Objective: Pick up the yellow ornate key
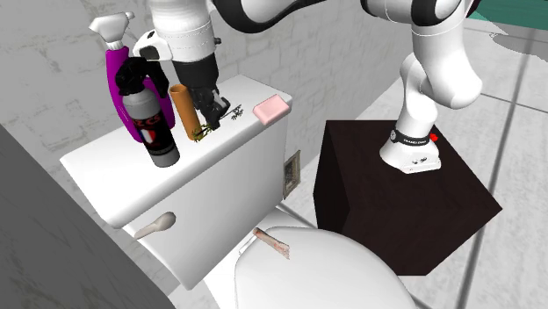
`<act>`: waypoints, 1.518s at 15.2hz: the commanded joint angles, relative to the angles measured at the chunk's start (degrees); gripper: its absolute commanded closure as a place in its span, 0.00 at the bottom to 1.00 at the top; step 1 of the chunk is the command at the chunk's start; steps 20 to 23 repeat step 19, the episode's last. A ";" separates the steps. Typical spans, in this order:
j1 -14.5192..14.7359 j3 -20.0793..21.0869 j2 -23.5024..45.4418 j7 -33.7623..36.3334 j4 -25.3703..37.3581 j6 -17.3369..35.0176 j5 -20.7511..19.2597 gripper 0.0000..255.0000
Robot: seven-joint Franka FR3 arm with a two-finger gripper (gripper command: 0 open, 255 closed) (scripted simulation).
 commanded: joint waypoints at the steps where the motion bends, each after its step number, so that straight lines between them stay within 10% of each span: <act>1: 0.37 0.22 1.02 0.12 -1.02 -1.54 0.07 1.00; 23: 2.04 -0.33 6.76 -1.86 22.27 -18.96 -0.68 1.00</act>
